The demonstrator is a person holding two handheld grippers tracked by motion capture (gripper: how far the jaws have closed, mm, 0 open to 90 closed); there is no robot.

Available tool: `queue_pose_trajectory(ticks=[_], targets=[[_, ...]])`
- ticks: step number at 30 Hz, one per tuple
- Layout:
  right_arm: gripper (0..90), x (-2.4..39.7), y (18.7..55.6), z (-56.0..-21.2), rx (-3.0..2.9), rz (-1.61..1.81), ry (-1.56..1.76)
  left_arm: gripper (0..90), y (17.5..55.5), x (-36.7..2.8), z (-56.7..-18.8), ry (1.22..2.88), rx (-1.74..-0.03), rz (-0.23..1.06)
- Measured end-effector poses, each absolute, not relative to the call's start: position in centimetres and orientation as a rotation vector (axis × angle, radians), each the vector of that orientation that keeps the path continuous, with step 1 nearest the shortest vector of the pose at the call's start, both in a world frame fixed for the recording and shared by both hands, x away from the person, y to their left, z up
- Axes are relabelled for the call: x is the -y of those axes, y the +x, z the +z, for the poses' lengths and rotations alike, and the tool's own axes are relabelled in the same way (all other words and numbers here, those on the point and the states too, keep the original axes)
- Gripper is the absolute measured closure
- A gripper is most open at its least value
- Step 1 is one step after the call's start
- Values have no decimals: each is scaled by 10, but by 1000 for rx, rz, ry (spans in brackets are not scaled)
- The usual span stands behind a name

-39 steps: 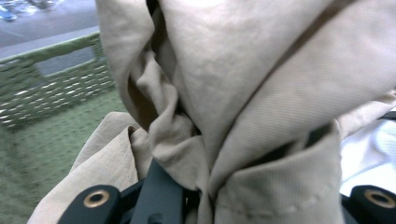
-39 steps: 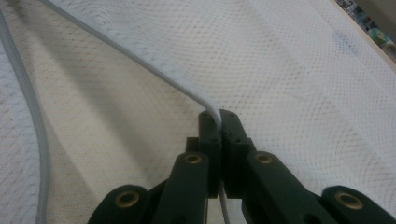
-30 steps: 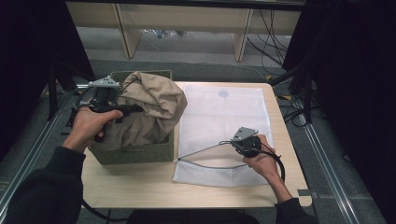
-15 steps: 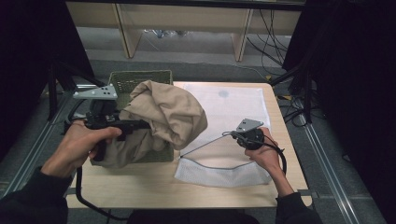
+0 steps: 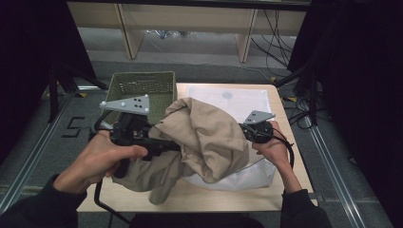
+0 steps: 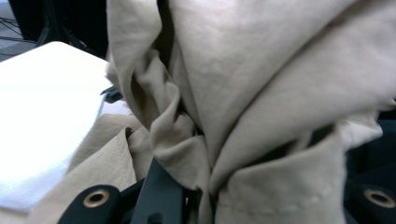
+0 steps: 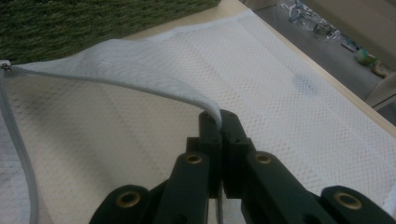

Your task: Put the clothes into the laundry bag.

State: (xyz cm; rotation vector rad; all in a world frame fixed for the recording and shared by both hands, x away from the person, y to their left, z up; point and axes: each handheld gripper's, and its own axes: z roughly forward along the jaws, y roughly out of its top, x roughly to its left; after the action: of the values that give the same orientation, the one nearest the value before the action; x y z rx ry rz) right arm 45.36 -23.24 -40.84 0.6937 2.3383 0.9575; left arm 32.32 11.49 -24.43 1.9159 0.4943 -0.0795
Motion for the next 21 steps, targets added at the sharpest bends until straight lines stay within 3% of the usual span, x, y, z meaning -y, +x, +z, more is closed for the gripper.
queue_pose_trajectory(ticks=[10,14,17,21], targets=[[900,240,453,-401,-2311,1029,743,747,345,-66,-305,1995,-498,-182],[900,242,453,-398,-2303,1045,741,745,364,-47,-334,2044,-521,-144],[900,244,451,-395,-2291,1068,785,742,375,-31,-359,2153,-512,-19],[900,245,452,-393,-2281,1073,744,737,387,-10,-398,2194,-548,-32]])
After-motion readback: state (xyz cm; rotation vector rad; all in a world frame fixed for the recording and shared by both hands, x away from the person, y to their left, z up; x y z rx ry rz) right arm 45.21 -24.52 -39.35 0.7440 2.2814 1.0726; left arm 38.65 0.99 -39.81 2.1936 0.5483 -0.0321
